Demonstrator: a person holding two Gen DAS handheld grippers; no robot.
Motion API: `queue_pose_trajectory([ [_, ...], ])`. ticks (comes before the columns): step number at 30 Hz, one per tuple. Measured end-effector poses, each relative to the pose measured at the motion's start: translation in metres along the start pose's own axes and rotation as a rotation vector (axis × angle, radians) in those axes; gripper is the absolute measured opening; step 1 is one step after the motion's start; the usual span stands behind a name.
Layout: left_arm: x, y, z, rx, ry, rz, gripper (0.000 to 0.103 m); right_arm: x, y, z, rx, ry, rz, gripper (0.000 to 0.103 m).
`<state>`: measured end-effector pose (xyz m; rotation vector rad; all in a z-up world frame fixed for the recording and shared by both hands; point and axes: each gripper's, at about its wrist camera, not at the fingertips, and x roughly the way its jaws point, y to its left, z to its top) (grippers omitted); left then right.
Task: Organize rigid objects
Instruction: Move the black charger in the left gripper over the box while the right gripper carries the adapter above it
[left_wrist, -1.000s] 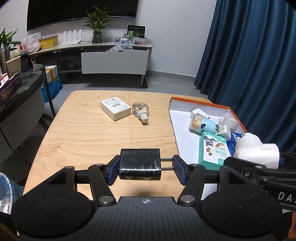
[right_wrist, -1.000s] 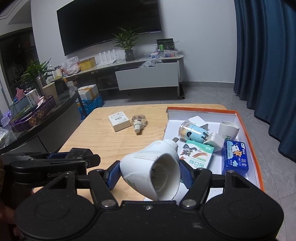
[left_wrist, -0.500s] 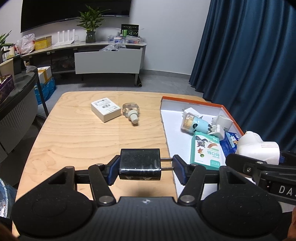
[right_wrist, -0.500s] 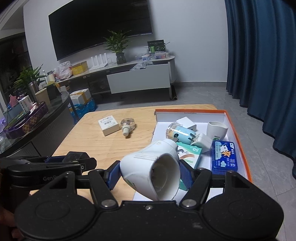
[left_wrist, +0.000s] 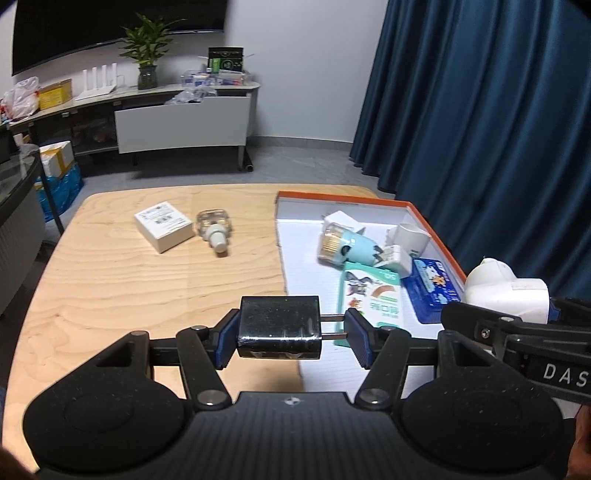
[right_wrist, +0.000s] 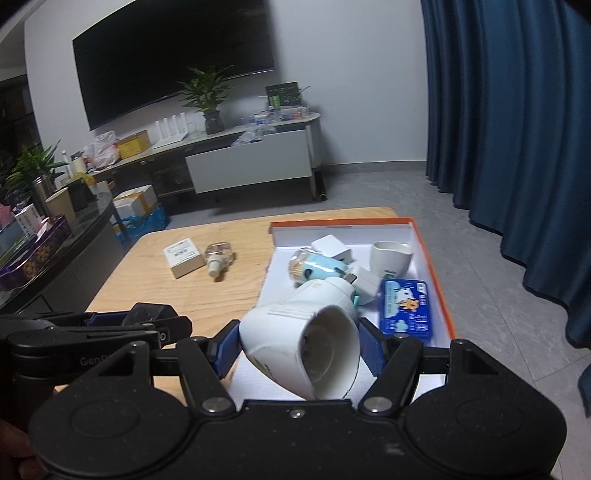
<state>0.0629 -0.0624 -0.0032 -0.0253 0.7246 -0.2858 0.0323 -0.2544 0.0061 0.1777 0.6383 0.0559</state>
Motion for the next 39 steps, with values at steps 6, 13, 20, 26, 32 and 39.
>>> queue_pose_trajectory([
  [6, 0.005, -0.013, 0.005, 0.023, 0.001, -0.026, 0.061, -0.002, -0.014, 0.003, 0.021, -0.009, -0.028, 0.079],
  [13, 0.010, -0.024, 0.008, 0.041, 0.003, -0.042, 0.061, -0.002, -0.026, 0.006, 0.042, -0.015, -0.052, 0.079],
  [20, 0.015, -0.033, 0.012, 0.060, 0.008, -0.052, 0.061, -0.001, -0.035, 0.010, 0.057, -0.024, -0.062, 0.079],
  [26, 0.020, -0.040, 0.016, 0.075, 0.010, -0.062, 0.061, 0.001, -0.042, 0.015, 0.065, -0.030, -0.067, 0.079],
  [32, 0.024, -0.047, 0.019, 0.084, 0.014, -0.070, 0.061, 0.003, -0.048, 0.019, 0.071, -0.032, -0.072, 0.079],
  [39, 0.029, -0.051, 0.020, 0.095, 0.020, -0.073, 0.061, 0.006, -0.052, 0.023, 0.076, -0.036, -0.071, 0.079],
])
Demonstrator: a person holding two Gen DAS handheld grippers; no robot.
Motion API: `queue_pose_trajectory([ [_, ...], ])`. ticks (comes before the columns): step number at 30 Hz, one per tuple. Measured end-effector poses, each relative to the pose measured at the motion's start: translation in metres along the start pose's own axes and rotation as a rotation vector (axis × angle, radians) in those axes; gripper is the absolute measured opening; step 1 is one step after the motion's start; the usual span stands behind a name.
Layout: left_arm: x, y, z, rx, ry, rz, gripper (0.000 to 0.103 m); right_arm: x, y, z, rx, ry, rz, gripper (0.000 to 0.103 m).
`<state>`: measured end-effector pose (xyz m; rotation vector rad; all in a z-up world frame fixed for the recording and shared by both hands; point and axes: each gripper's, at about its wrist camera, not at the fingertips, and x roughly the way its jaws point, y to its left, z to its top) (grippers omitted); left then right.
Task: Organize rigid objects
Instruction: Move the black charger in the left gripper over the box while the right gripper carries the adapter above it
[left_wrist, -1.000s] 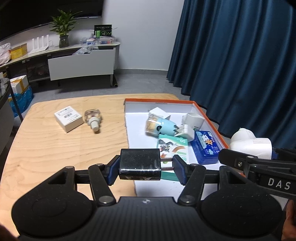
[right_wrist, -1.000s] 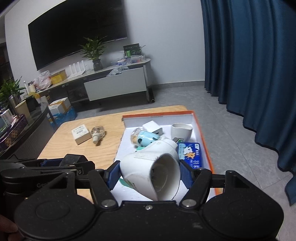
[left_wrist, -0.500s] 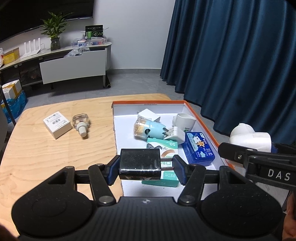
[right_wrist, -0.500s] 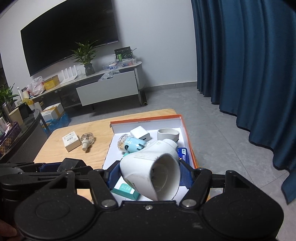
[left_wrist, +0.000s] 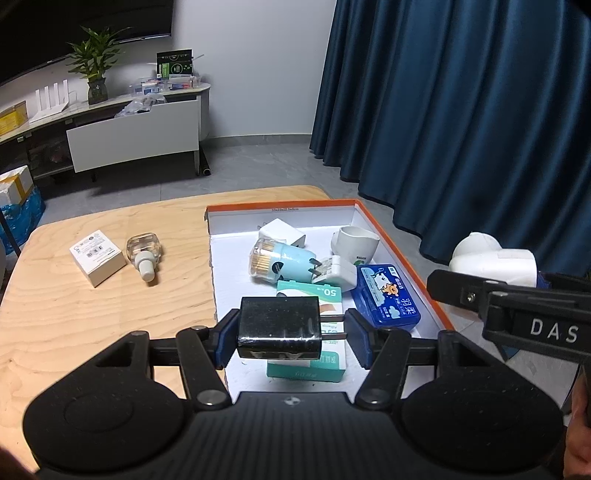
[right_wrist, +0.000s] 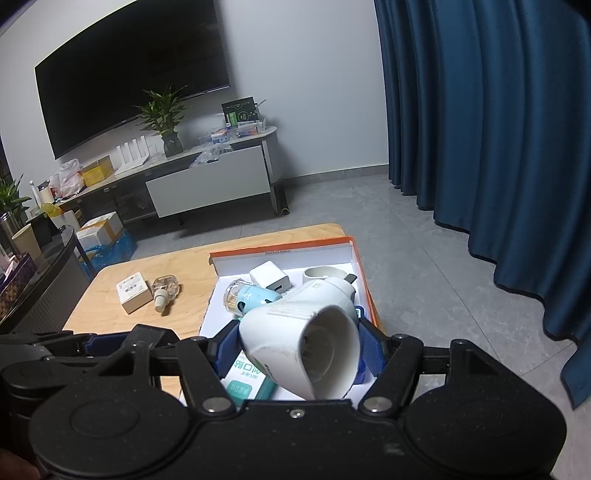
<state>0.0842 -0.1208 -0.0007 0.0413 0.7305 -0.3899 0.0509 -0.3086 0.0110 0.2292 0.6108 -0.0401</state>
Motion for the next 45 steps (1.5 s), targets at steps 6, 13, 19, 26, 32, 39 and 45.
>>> queue_pose_trajectory([
  [6, 0.004, -0.002, 0.003, 0.005, 0.002, -0.002, 0.061, 0.003, -0.001, 0.002, -0.002, -0.001, 0.001, 0.079],
  [13, 0.011, -0.005, 0.005, 0.008, 0.010, -0.010, 0.061, 0.011, -0.003, 0.009, -0.003, 0.001, 0.001, 0.079],
  [19, 0.016, -0.006, 0.008, 0.013, 0.013, -0.015, 0.061, 0.015, -0.003, 0.010, -0.004, 0.001, 0.004, 0.079],
  [26, 0.023, -0.009, 0.009, 0.018, 0.022, -0.020, 0.061, 0.025, -0.004, 0.016, -0.007, 0.003, 0.002, 0.079],
  [32, 0.027, -0.011, 0.010, 0.022, 0.030, -0.025, 0.061, 0.031, -0.004, 0.021, -0.012, 0.002, 0.002, 0.079],
  [39, 0.031, -0.014, 0.014, 0.028, 0.030, -0.028, 0.061, 0.038, -0.006, 0.026, -0.019, 0.004, 0.004, 0.079],
  [45, 0.035, -0.015, 0.015, 0.028, 0.035, -0.030, 0.061, 0.038, -0.004, 0.026, -0.022, 0.006, 0.005, 0.079],
])
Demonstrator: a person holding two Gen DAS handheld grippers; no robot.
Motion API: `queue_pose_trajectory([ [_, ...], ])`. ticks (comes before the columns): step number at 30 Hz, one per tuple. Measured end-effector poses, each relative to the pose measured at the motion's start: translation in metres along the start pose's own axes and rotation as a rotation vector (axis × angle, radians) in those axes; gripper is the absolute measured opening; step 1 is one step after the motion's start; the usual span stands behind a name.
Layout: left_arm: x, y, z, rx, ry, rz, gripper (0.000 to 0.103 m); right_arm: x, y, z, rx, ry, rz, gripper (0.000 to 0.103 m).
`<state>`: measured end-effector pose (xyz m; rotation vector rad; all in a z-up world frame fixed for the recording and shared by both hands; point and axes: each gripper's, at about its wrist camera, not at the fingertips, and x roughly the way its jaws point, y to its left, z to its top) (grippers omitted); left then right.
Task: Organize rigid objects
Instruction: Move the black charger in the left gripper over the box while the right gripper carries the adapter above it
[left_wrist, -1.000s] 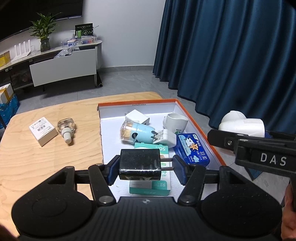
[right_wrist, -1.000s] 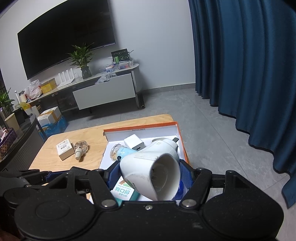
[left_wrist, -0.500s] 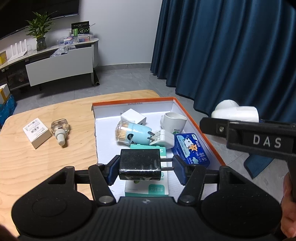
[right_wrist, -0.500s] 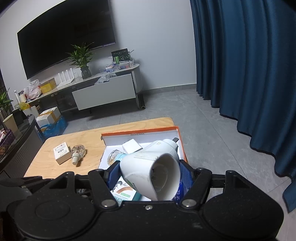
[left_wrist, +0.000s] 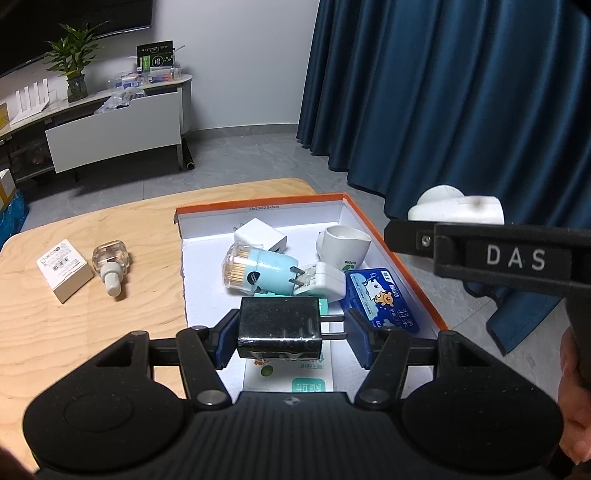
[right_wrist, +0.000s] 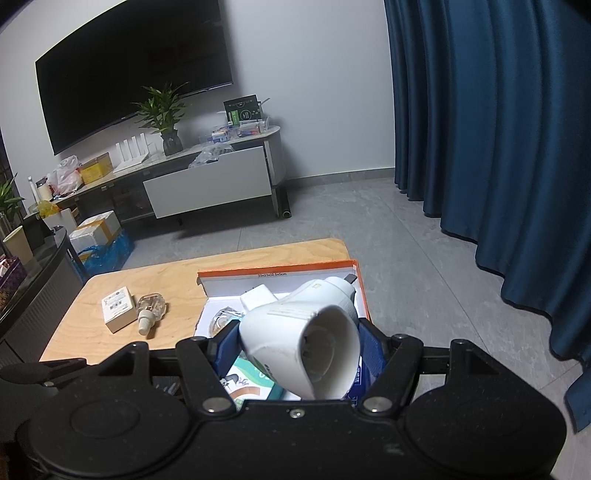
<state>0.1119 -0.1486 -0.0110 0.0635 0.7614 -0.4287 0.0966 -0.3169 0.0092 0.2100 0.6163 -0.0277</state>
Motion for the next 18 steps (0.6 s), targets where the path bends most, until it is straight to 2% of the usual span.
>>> queue_pose_trajectory([
  [18, 0.013, -0.004, 0.008, 0.011, 0.004, -0.019, 0.061, 0.028, -0.003, 0.017, 0.010, 0.016, 0.009, 0.079],
])
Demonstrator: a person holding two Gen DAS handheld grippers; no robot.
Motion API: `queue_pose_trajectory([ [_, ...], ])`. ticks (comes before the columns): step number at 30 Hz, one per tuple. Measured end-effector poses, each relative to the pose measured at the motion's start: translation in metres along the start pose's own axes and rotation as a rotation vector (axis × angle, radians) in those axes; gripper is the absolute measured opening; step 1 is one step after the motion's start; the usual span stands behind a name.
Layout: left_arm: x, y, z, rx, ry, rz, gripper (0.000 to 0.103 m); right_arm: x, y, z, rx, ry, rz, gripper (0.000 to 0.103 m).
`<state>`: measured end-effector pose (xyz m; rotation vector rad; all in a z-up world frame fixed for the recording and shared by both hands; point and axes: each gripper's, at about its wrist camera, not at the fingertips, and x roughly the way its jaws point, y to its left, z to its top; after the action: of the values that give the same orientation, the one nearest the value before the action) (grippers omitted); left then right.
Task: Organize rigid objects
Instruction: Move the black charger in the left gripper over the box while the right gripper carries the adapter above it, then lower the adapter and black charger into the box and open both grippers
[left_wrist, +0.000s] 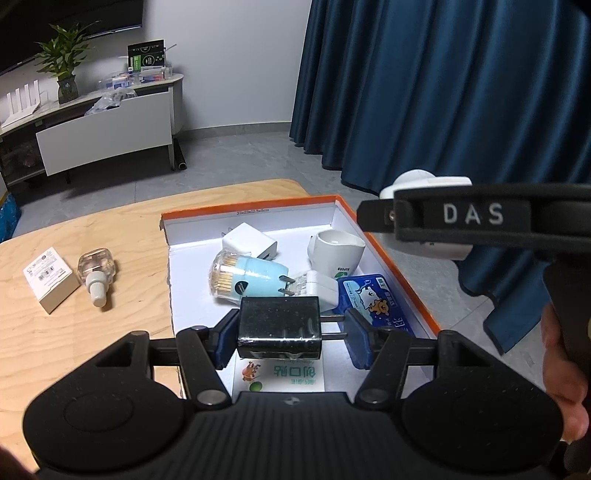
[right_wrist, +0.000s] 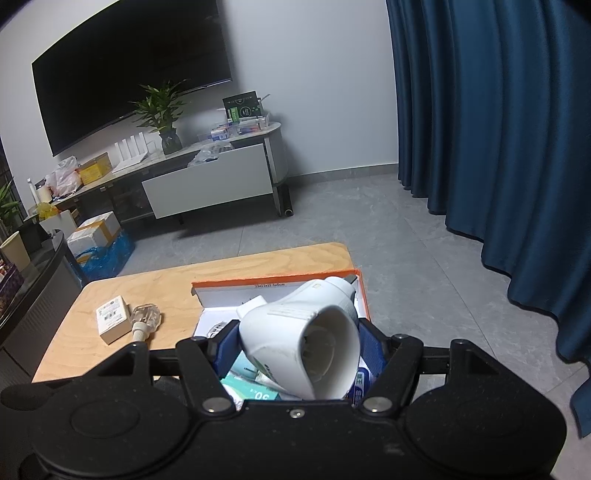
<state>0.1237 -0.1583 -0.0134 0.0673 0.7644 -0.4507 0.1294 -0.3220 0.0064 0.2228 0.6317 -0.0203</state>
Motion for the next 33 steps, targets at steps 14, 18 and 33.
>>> queue_pose_trajectory([
  [14, 0.015, -0.001, 0.005, -0.003, 0.008, -0.018, 0.061, 0.033, -0.001, 0.019, 0.009, 0.029, 0.007, 0.079],
  [18, 0.017, 0.000, 0.006, -0.009, 0.011, -0.021, 0.061, 0.046, -0.002, 0.026, 0.022, 0.037, 0.006, 0.080],
  [33, 0.027, 0.000, 0.007, -0.016, 0.020, -0.054, 0.061, 0.052, -0.028, 0.040, 0.108, -0.028, 0.011, 0.082],
])
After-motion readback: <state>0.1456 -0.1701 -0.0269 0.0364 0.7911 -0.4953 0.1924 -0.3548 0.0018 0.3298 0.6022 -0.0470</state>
